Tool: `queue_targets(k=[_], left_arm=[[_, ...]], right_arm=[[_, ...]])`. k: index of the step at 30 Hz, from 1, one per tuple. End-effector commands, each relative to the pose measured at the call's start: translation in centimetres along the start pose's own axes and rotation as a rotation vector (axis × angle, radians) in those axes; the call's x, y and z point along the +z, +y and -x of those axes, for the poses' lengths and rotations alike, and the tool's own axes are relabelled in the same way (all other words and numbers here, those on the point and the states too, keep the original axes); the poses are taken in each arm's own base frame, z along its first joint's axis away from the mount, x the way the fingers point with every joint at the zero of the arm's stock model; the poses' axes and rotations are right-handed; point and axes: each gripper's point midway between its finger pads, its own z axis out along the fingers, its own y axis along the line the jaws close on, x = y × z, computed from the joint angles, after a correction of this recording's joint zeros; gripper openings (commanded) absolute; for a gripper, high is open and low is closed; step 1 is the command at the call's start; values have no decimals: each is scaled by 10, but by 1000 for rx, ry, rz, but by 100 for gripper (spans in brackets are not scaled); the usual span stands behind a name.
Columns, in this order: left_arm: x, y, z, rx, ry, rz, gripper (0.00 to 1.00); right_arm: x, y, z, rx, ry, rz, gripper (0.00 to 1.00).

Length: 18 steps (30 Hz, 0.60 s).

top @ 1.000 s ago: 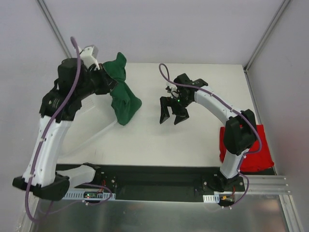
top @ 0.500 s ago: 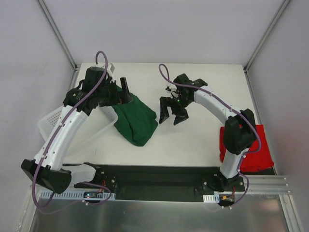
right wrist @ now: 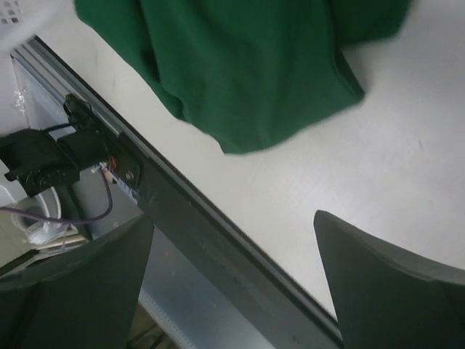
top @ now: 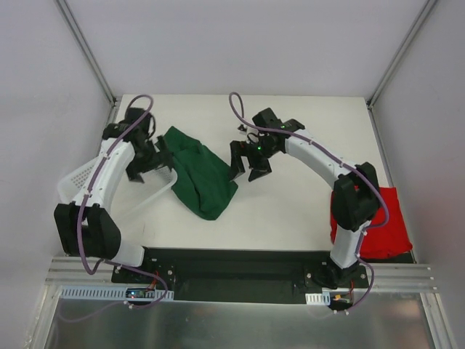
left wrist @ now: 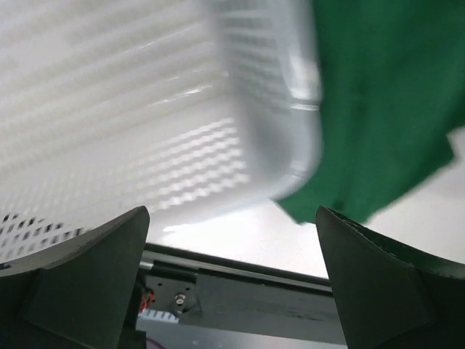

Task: Fold and stack the t-shirts

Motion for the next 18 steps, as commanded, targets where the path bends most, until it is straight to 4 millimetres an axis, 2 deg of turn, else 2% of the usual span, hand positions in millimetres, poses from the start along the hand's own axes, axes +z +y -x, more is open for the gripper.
queue_targets(k=[1,2,4,5,6,7,8,11,14,16,17,18], left_arm=[[10,51,-32,-182,83,-12,99],[12,57,-39,-182,90,-6,99],[15,63,-44,-187,102,-14,99],[16,62,-51,-192,119,-39,99],[18,60,-52,-192,120,-58,99],[19,60,-55,-200,124,-70,99],[21,63,-63,-206,133,-69,99],[24,62,-72,-211,151,-93,99],[23,59,-75,-210,149,-118,99],[21,57,-74,-206,144,-130,99],[20,55,-72,-204,136,-139,99],[19,55,-71,-201,132,-144,99]], right_arm=[[11,49,42,-227,-49,19,96],[31,48,38,-248,-3,-11,96],[39,44,46,-311,-9,-121,96],[56,32,45,-310,31,-158,96],[62,28,44,-320,49,-185,96],[68,19,39,-328,77,-244,96],[82,7,32,-318,122,-265,96],[103,-10,7,-329,213,-323,97],[115,-21,-11,-380,264,-399,99],[118,-30,-21,-403,301,-459,81],[117,-34,-22,-403,308,-478,56],[116,-44,-27,-393,327,-511,41]])
